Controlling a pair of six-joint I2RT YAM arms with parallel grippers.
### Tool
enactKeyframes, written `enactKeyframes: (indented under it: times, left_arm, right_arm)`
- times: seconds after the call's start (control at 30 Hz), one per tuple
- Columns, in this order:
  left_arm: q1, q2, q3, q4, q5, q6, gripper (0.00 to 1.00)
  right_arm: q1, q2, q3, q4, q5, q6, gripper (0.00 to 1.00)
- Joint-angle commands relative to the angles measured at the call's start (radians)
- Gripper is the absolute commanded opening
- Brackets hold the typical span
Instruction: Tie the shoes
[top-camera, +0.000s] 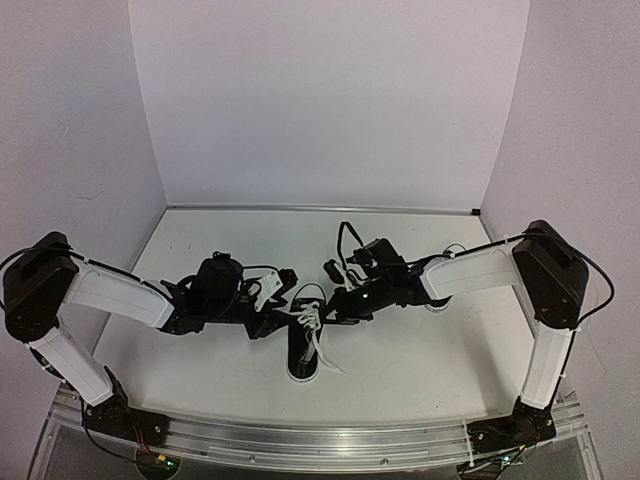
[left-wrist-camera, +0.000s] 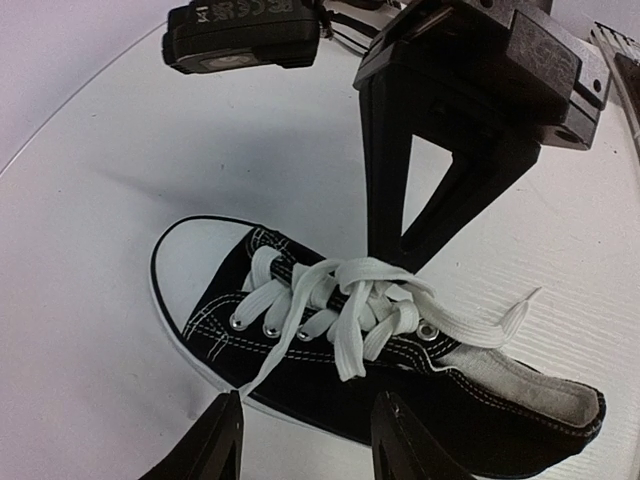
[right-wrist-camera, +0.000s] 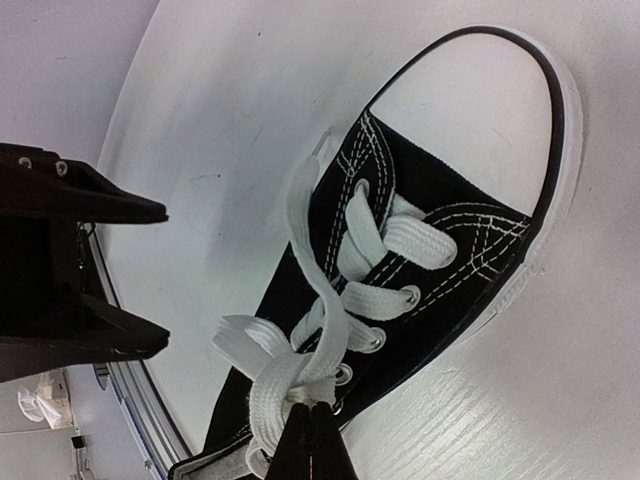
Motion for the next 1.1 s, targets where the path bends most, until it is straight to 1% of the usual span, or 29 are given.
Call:
enactKeyframes:
  times: [0.0, 0.17, 0.23, 0.47, 0.67, 0.73, 0.77, 0.87, 1.07]
  left_arm:
    - [0.0, 0.07, 0.07, -0.057, 0.092, 0.027, 0.45]
    - [0.0, 0.139, 0.122, -0.063, 0.14, 0.026, 0.44]
    - [0.0, 0.162, 0.144, -0.059, 0.143, 0.024, 0.42]
    - [0.0, 0.166, 0.145, -0.021, 0.134, 0.009, 0.27]
    - [0.0, 0.146, 0.123, -0.004, 0.111, 0.007, 0.1]
    - [0.0, 0.135, 0.111, 0.002, 0.099, 0.002, 0.02]
    - [0.0, 0.129, 0.106, 0.003, 0.094, 0.0, 0.01]
    - [0.002, 0.115, 0.093, -0.002, 0.054, -0.009, 0.0]
    - [0.009, 0.086, 0.08, -0.05, -0.074, -0.034, 0.0]
  right_arm:
    - [-0.003, -0.03, 0.019, 0.002, 0.004, -0.01, 0.0]
    - [-0.002, -0.029, 0.027, 0.002, 0.0, -0.009, 0.0]
    - [-0.002, -0.026, 0.029, 0.002, -0.003, -0.009, 0.0]
    - [-0.002, -0.025, 0.029, 0.001, -0.004, -0.008, 0.0]
    - [-0.003, -0.026, 0.031, 0.002, -0.008, -0.009, 0.0]
    - [-0.003, -0.028, 0.028, 0.001, -0.007, -0.009, 0.0]
    - [-0.003, -0.029, 0.027, 0.001, -0.006, -0.009, 0.0]
    - [-0.003, -0.03, 0.023, 0.001, -0.004, -0.009, 0.0]
    - [-0.005, -0.042, 0.011, 0.002, 0.004, -0.01, 0.0]
